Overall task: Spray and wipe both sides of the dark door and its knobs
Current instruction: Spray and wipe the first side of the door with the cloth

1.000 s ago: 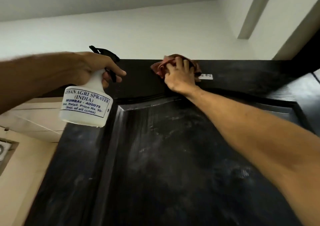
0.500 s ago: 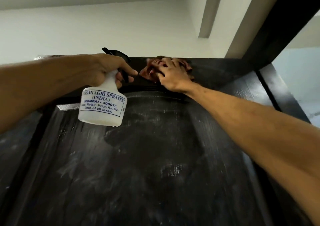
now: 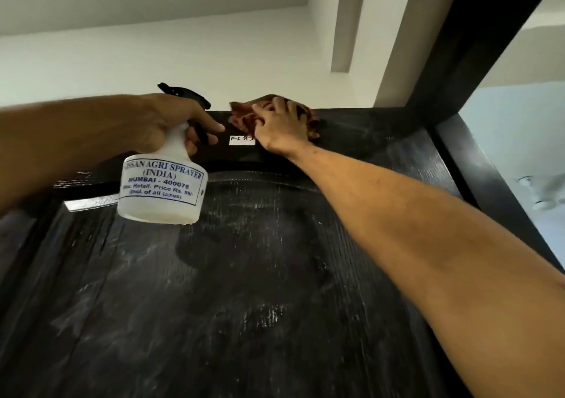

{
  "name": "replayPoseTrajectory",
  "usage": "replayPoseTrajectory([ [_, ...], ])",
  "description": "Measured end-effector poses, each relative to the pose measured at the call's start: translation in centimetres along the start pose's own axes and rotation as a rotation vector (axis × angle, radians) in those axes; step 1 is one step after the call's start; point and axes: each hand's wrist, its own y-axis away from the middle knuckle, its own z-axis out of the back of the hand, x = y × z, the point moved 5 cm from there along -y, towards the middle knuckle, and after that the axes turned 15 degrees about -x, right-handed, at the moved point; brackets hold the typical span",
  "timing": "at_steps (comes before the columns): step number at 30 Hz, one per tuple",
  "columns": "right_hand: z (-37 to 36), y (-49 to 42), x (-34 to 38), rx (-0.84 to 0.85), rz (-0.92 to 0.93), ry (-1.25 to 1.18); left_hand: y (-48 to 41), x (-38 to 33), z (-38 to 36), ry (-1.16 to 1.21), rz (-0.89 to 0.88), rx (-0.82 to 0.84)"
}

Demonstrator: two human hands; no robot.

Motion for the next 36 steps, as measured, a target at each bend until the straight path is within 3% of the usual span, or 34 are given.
replayPoseTrajectory([
  [2,0.6,-0.3,-0.7,-0.006,-0.004,0.027,0.0,-0.4,-0.3,-0.019,-0.004,0.0],
  [4,0.3,0.7,0.7,0.03,0.175,-0.025,-0.1,-0.6,-0.6,-0.02,-0.019,-0.003],
  [6,0.1,1.6,-0.4,0.048,0.232,-0.047,0.0,-0.3,-1.3,-0.031,-0.021,0.005],
  [10,3.5,0.9,-12.6,-0.046,-0.138,0.052,1.2,-0.8,-5.1,-0.02,-0.023,0.078],
  [12,4.6,2.1,-16.0,-0.092,-0.225,0.114,1.2,-1.4,-6.4,0.036,-0.023,0.101],
  [15,3.7,5.9,-12.4,-0.088,0.022,0.086,1.1,-1.8,-8.0,0.067,-0.022,0.105],
  [17,2.6,8.7,-10.8,0.038,0.27,0.027,1.8,-2.0,-9.7,0.074,-0.012,0.147],
  [18,2.9,8.8,-11.8,0.05,0.303,0.026,2.3,-2.2,-10.8,0.076,-0.008,0.173],
  [19,3.8,8.0,-13.7,0.016,0.257,0.02,2.7,-2.4,-11.7,0.079,-0.008,0.188],
  [23,7.9,6.3,-23.7,-0.145,-0.233,0.028,3.7,-3.4,-14.5,0.092,-0.035,0.235],
  [24,8.3,7.4,-24.2,-0.148,-0.231,0.022,3.8,-3.6,-15.0,0.095,-0.041,0.248],
  [27,8.5,12.2,-21.9,-0.097,0.061,-0.057,3.5,-4.2,-16.6,0.104,-0.058,0.266],
  [29,8.4,14.2,-22.0,-0.066,0.155,-0.076,3.9,-4.3,-17.9,0.093,-0.067,0.296],
  [34,10.0,12.0,-25.4,-0.187,-0.233,-0.016,5.5,-5.1,-21.2,0.138,-0.066,0.369],
  [36,9.3,12.4,-23.4,-0.185,-0.158,0.033,5.6,-4.9,-21.2,0.136,-0.068,0.372],
])
